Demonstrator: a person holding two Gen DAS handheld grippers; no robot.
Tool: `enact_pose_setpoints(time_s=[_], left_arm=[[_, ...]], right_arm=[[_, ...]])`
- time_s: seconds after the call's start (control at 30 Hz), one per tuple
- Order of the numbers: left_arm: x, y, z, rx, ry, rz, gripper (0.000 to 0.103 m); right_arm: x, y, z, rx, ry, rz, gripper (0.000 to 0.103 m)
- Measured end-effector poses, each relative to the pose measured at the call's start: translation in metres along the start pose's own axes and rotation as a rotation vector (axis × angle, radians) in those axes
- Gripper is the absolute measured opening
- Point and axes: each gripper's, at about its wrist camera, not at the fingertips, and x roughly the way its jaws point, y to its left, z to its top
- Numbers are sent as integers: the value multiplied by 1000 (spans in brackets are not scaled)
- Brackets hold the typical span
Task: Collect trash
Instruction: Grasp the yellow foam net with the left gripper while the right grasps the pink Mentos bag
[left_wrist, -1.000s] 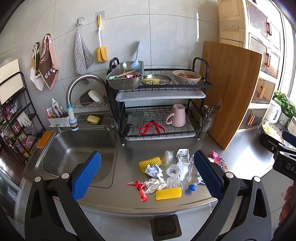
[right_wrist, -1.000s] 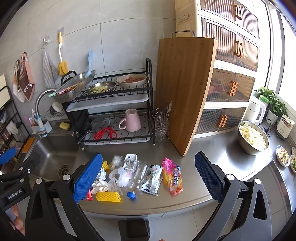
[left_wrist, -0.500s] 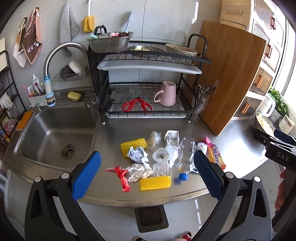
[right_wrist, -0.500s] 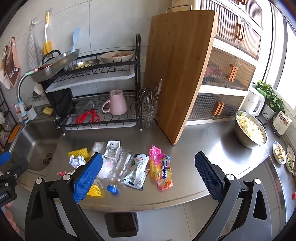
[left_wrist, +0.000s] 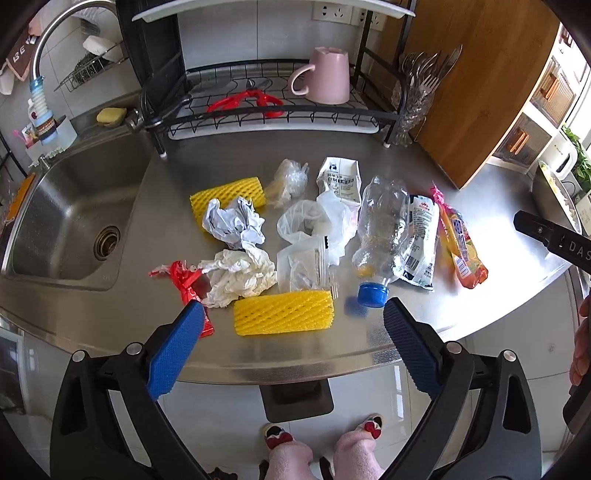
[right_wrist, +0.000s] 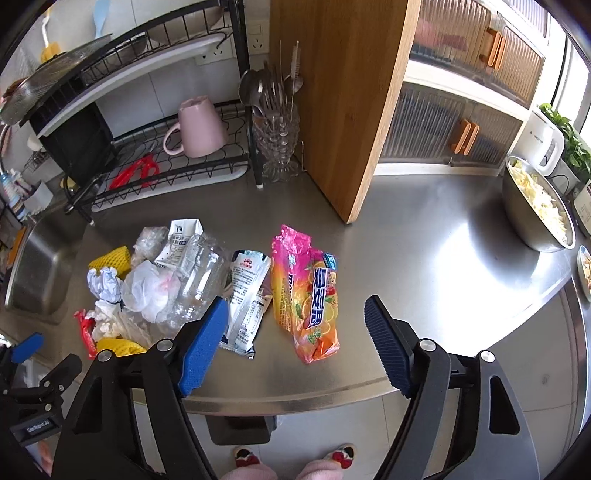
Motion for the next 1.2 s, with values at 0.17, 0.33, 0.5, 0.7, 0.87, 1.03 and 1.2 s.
enact_pose_setpoints(time_s=[0.17,0.33,0.5,0.7,0.87,1.03,1.2], left_arm=[[30,-3,-7,-23,50,0,84],[48,-3,-14,-37,81,5,83],[62,-3,-18,-34,93,22,83],[79,2,-19,-49,117,43,70],[85,5,-16,-52,127,41,60],[93,7,-17,-44,137,53,41],[94,7,-16,-17,130,93,17]], right_arm=[[42,-12,-5,24,93,46,59],[67,-15,-12,16,138,50,59],[87,-13,-17,-5,176,49,60],[106,-15,-22,-9,217,60,52],[114,-16,-25,-9,248,86,21],[119,-16,-25,-17,245,90,12],[119,-11,-25,-41,229,64,4]])
